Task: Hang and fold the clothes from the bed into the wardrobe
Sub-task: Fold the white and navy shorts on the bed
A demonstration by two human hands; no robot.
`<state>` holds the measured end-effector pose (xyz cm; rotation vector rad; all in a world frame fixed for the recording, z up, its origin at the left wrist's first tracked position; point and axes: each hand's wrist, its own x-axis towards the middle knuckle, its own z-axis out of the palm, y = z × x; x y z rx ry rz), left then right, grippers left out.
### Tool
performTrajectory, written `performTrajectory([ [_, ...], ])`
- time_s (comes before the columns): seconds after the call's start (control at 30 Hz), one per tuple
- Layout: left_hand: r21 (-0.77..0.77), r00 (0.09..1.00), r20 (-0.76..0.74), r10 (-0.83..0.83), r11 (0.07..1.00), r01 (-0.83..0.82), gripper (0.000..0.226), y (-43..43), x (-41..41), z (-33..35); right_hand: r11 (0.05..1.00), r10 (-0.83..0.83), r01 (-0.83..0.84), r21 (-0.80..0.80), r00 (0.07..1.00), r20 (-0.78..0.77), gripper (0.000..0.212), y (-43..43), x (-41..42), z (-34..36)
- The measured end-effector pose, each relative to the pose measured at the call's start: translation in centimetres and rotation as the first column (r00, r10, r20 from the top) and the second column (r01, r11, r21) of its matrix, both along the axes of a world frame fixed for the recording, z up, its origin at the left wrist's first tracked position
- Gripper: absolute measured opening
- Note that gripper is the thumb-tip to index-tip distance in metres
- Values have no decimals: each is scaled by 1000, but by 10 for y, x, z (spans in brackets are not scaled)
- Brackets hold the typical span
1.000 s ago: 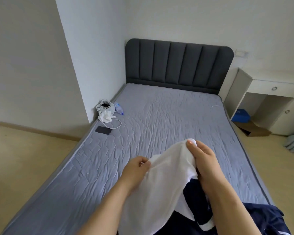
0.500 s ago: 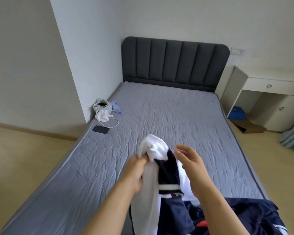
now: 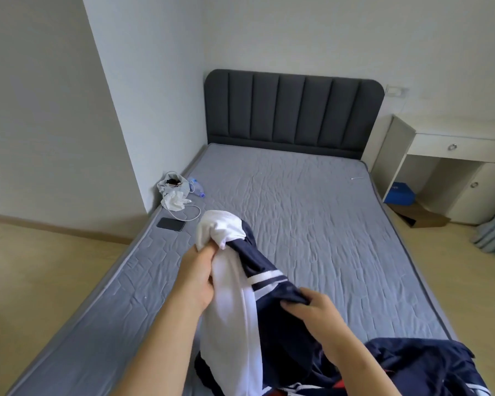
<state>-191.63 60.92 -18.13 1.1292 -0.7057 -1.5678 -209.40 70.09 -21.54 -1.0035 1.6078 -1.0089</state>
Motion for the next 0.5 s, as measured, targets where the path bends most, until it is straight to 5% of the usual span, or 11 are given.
performTrajectory([
  [0.07, -85, 953, 291, 84, 994, -62, 10, -3, 9, -5, 993, -79, 96, -71, 975, 208, 19, -3, -5, 14],
  [0.2, -250, 876, 459, 144, 968, -28, 35, 1, 11, -13, 983, -18, 92, -156, 905, 425, 28, -10, -10, 35],
  [0.37, -244, 701, 673, -238, 823, 514, 55, 16, -6, -19, 983, -88, 160, -87, 836, 541, 20, -15, 7, 35],
  [0.5, -172, 546, 745, -383, 681, 712, 65, 26, -17, -29, 980, -33, 135, -147, 837, 546, 26, -17, 3, 40],
])
